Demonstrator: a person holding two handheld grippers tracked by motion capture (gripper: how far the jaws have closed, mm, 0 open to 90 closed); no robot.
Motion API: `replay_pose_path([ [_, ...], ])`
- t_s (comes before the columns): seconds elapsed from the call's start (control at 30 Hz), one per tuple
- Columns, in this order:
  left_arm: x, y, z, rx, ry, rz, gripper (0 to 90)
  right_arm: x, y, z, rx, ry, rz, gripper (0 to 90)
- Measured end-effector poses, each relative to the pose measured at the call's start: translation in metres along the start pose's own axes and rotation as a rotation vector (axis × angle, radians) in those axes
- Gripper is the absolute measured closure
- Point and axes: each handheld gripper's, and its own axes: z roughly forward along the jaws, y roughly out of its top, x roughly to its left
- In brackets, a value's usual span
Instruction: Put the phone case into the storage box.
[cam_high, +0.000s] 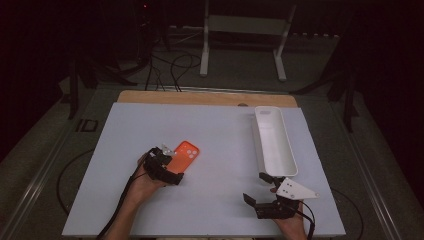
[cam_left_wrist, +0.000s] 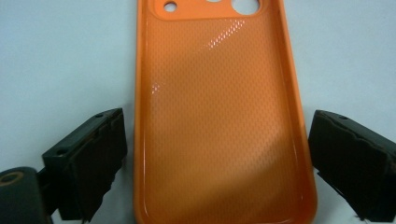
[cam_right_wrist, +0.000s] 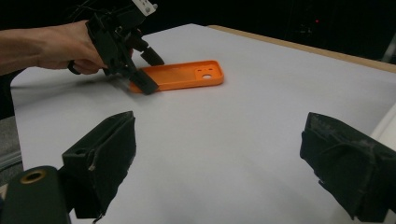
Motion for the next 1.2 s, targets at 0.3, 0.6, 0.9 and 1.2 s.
replay_pose_path([
  [0.3,-0.001,-0.001,-0.004,0.031,-0.007,-0.002,11.1,0.0,0.0,0.0,0.0,-0.002,0.0,10.6],
  [0.6,-0.002,-0.001,-0.005,0.043,-0.006,-0.001,12.3,0.001,0.0,0.001,0.005,-0.001,-0.003,10.6],
  [0.9,-0.001,-0.001,-0.007,0.038,-0.011,-0.001,15.9,0.001,0.0,0.001,0.008,-0.005,-0.004,10.6],
  [1.2,-0.004,0.0,-0.013,-0.003,-0.003,0.008,16.3,0.0,0.0,0.001,0.01,-0.005,-0.003,10.6],
])
